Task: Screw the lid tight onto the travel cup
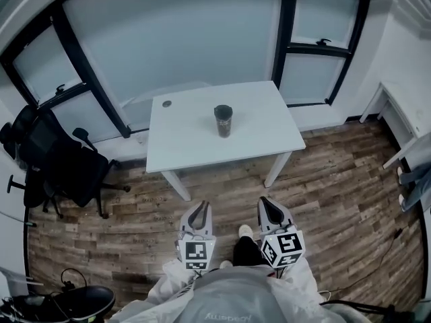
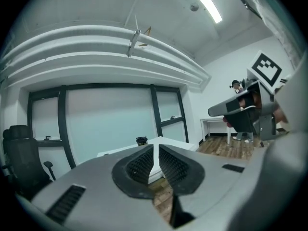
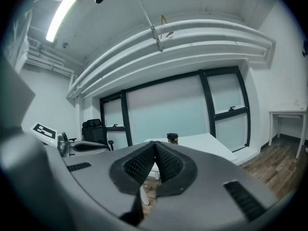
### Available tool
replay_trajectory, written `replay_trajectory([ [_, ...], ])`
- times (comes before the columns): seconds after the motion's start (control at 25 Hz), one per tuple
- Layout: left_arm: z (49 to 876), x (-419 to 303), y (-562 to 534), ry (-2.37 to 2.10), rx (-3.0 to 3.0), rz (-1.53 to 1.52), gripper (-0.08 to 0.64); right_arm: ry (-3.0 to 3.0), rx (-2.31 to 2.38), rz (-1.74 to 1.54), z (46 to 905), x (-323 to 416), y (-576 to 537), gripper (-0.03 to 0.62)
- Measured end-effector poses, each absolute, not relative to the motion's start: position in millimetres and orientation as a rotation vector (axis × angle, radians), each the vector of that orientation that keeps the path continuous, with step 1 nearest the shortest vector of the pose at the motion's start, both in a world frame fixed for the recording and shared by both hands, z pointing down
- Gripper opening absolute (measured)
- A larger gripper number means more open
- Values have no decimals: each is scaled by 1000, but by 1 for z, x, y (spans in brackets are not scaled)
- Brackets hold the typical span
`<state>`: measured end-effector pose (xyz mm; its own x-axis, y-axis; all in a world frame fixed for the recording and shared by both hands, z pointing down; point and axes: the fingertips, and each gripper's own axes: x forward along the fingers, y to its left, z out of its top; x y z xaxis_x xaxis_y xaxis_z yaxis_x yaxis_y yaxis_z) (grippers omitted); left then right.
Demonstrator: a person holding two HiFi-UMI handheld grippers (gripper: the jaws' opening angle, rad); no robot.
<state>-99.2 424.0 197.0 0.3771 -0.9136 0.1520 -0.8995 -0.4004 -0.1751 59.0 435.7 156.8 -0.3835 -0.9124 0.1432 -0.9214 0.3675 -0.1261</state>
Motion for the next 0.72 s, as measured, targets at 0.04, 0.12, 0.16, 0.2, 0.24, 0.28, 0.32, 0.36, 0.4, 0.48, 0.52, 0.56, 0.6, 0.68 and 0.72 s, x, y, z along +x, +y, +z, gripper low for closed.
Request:
replay_trajectory([
  [0.04, 198, -97, 416, 1686, -2548, -354, 38, -2560, 1716, 292, 160, 63, 425, 21],
  [0.12, 203, -95, 396, 1704, -2533, -372, 38, -2571, 1711, 300, 165, 68, 401, 21],
  [0.16, 206, -95, 385, 1717, -2525, -383, 38, -2580, 1707, 302, 167, 71, 387, 21],
  [0.2, 210, -94, 373, 1731, -2517, -393, 38, -2589, 1699, 302, 169, 72, 372, 21],
  [0.24, 212, -94, 359, 1744, -2508, -402, 38, -2598, 1689, 303, 171, 74, 355, 21],
  [0.28, 214, -93, 343, 1759, -2500, -409, 38, -2606, 1676, 307, 172, 76, 338, 21],
  [0.32, 215, -91, 326, 1773, -2495, -415, 38, -2613, 1663, 312, 172, 77, 319, 21],
  [0.36, 215, -90, 309, 1786, -2492, -419, 38, -2621, 1652, 317, 173, 79, 301, 21],
  [0.4, 215, -87, 291, 1794, -2492, -422, 38, -2628, 1642, 317, 172, 81, 282, 21],
  [0.48, 216, -83, 255, 1800, -2492, -437, 38, -2643, 1630, 313, 170, 85, 243, 21],
  [0.52, 217, -80, 237, 1801, -2490, -451, 38, -2648, 1627, 315, 170, 87, 223, 21],
  [0.56, 218, -77, 219, 1803, -2487, -467, 38, -2651, 1624, 323, 170, 91, 205, 21],
  [0.6, 219, -73, 203, 1808, -2485, -479, 38, -2651, 1620, 335, 172, 96, 188, 21],
  [0.68, 221, -64, 172, 1828, -2487, -485, 38, -2651, 1609, 358, 175, 108, 158, 21],
  [0.72, 222, -60, 157, 1842, -2489, -484, 38, -2651, 1602, 366, 177, 114, 143, 21],
])
